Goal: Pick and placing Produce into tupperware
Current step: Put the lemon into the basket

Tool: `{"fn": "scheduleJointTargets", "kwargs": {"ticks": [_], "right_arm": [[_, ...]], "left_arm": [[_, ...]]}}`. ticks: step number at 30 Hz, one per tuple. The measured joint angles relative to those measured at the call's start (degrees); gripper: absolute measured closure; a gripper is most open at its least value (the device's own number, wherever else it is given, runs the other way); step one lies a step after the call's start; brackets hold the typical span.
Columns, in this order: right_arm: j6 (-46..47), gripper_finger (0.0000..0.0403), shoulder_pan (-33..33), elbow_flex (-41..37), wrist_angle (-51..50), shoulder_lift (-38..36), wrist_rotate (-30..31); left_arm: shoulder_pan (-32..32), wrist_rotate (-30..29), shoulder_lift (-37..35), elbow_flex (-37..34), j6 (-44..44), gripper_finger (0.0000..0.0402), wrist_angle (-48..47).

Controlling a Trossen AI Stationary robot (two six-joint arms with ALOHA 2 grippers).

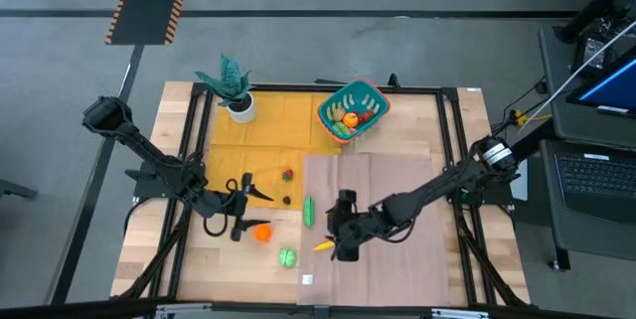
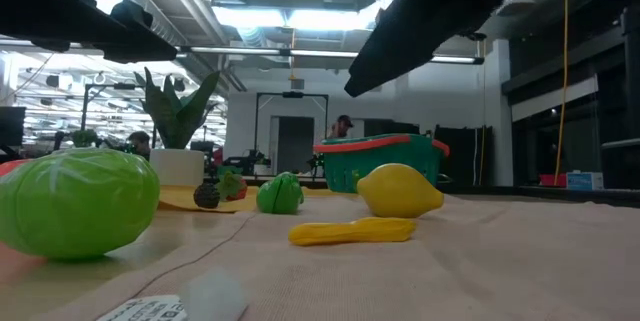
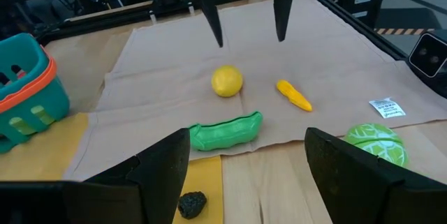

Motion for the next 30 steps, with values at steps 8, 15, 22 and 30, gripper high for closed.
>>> {"fn": "scheduleJointTargets", "kwargs": {"ticks": [8,15,22,30], "right_arm": [[6.1,0.0082,-0.8,0.0,-2.6,0.0,0.1],[9.4,0.0082,-0.7,0.0,-6.0,0.2,0.0],[10.1,0.0082,-0.8,0.0,-6.1,4.2,-0.5],[10.1,0.0082,-1.2,0.0,-6.5,6.9,-0.5]], "left_arm": [[0.0,0.0,0.0,0.0,0.0,0.0127,0.0],[0.0,0.0,0.0,0.0,0.0,0.0127,0.0],[0.0,0.0,0.0,0.0,0.0,0.0127,-0.3],[0.0,0.0,0.0,0.0,0.0,0.0127,-1.9]]}}
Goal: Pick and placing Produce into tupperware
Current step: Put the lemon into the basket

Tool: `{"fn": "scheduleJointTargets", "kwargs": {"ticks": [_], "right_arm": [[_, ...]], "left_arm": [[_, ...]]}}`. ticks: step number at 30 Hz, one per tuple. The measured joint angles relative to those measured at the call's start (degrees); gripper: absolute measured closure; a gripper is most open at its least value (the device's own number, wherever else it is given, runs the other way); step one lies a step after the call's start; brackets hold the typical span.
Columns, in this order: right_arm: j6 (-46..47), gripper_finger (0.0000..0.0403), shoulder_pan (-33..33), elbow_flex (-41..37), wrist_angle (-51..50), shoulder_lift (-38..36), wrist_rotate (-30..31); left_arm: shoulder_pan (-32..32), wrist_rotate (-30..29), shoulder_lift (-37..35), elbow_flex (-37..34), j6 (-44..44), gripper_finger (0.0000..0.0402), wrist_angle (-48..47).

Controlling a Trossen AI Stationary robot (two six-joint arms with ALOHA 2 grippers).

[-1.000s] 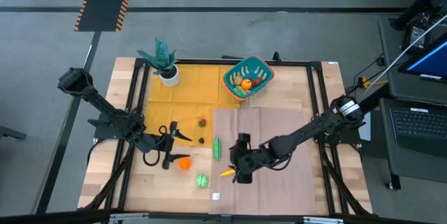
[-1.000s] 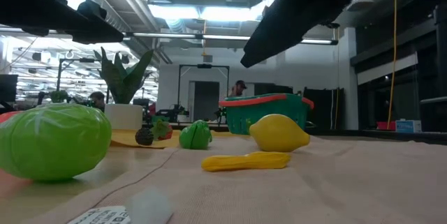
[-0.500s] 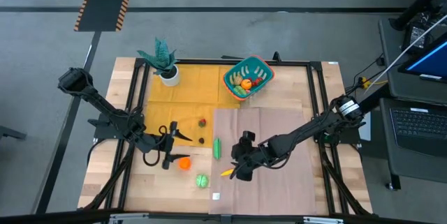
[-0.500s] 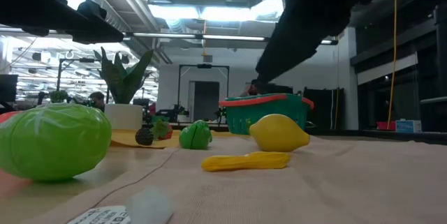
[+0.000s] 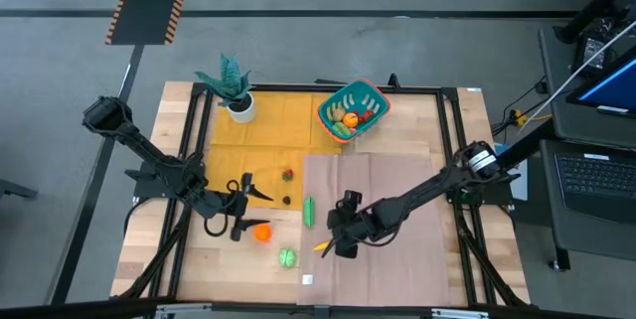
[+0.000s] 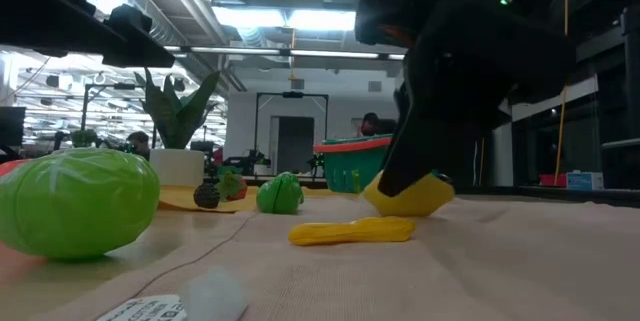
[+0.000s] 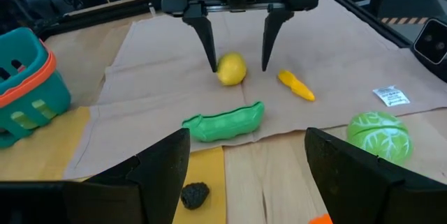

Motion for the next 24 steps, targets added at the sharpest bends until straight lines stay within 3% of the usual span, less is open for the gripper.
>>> {"fn": "scheduleJointTargets", "kwargs": {"ticks": [24], "right_arm": [[-1.4,0.0082,-1.5,0.0,-5.1,0.1,-2.1]], "left_arm": [[0.0,0.0,0.0,0.0,0.0,0.0127,-0.7]]}}
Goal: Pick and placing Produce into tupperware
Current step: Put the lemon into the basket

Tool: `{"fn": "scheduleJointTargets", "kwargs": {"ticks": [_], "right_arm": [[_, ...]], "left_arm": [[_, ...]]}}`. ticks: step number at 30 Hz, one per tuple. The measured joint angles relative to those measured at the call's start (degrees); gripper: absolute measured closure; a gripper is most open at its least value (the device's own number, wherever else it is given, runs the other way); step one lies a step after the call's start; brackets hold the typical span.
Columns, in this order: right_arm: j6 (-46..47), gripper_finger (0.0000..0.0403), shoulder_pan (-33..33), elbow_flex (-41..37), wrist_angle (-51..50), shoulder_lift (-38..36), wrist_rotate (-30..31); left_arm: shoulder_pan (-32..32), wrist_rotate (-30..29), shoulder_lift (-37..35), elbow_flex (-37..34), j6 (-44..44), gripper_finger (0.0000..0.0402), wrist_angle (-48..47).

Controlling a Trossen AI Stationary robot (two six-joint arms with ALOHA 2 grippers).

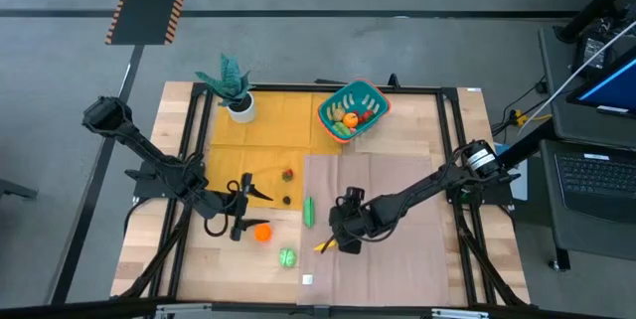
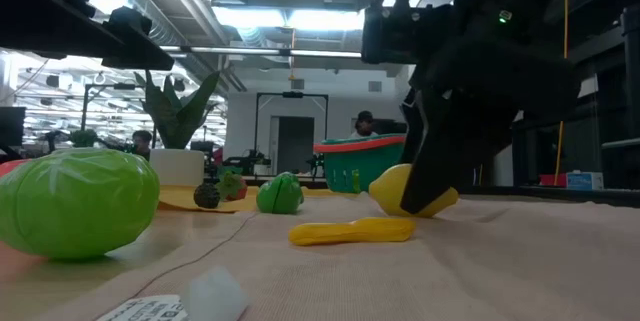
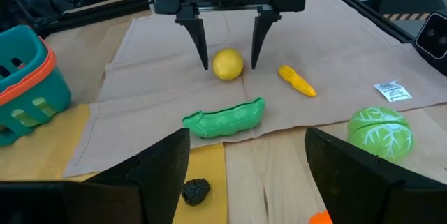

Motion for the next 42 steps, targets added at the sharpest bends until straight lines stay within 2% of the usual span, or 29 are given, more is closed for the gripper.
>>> {"fn": "scheduleJointTargets", "kwargs": {"ticks": [14,36,42], "right_arm": [[0.0,0.0085,-0.9,0.0,-1.1,0.3,0.0],[0.1,0.0196,-0.9,0.0,-0.7,0.3,0.0],[0.2,0.0196,-0.9,0.0,-0.7,0.3,0.0]], "left_arm": [[0.0,0.0,0.0,0.0,0.0,0.0127,0.0],[0.0,0.0,0.0,0.0,0.0,0.0127,0.0],[0.0,0.0,0.0,0.0,0.0,0.0127,0.0]]}}
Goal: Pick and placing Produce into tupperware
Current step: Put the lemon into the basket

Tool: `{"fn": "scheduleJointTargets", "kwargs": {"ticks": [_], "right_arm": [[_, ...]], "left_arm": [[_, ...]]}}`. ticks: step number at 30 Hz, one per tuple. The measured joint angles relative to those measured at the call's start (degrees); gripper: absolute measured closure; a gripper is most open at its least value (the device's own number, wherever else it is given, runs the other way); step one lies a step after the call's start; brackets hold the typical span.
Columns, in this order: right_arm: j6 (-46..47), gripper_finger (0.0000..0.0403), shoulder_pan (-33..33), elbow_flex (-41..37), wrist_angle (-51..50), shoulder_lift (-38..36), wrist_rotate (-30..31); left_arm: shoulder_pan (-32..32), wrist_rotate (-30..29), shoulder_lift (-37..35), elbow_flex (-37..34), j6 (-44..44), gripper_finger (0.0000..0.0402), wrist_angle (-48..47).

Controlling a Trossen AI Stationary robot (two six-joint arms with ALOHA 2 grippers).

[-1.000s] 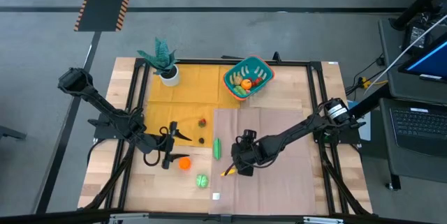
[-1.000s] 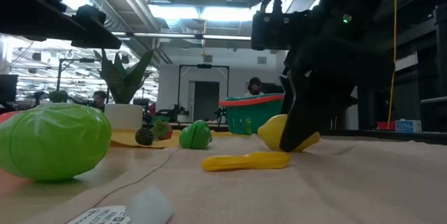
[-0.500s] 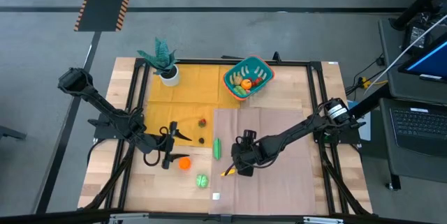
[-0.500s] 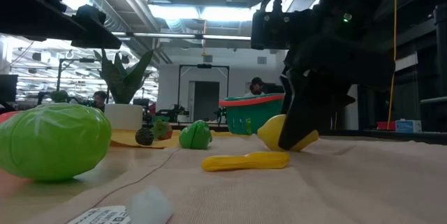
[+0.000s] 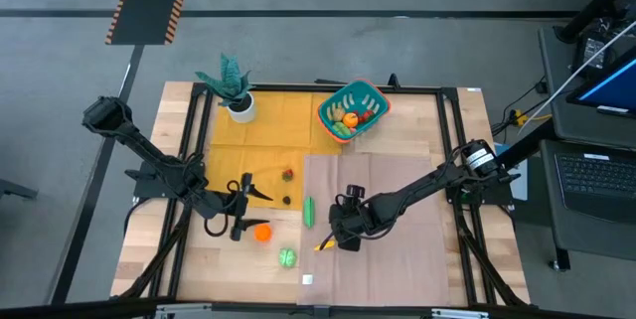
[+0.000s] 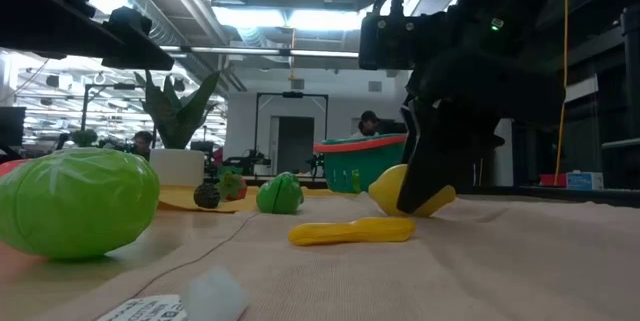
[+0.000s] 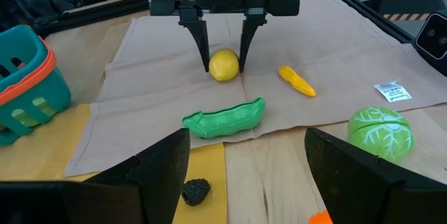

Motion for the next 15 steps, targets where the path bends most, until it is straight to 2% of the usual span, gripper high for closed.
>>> {"fn": "scheduleJointTargets", "kwargs": {"ticks": [10,15], "right_arm": [[2.7,0.0195,-0.4,0.0,-0.3,-0.2,-0.1],[3.0,0.0195,-1.9,0.0,-0.8,-3.2,-1.3]], "left_arm": [[0.0,0.0,0.0,0.0,0.0,0.0127,0.0],[0.0,0.0,0.0,0.0,0.0,0.0127,0.0]]}}
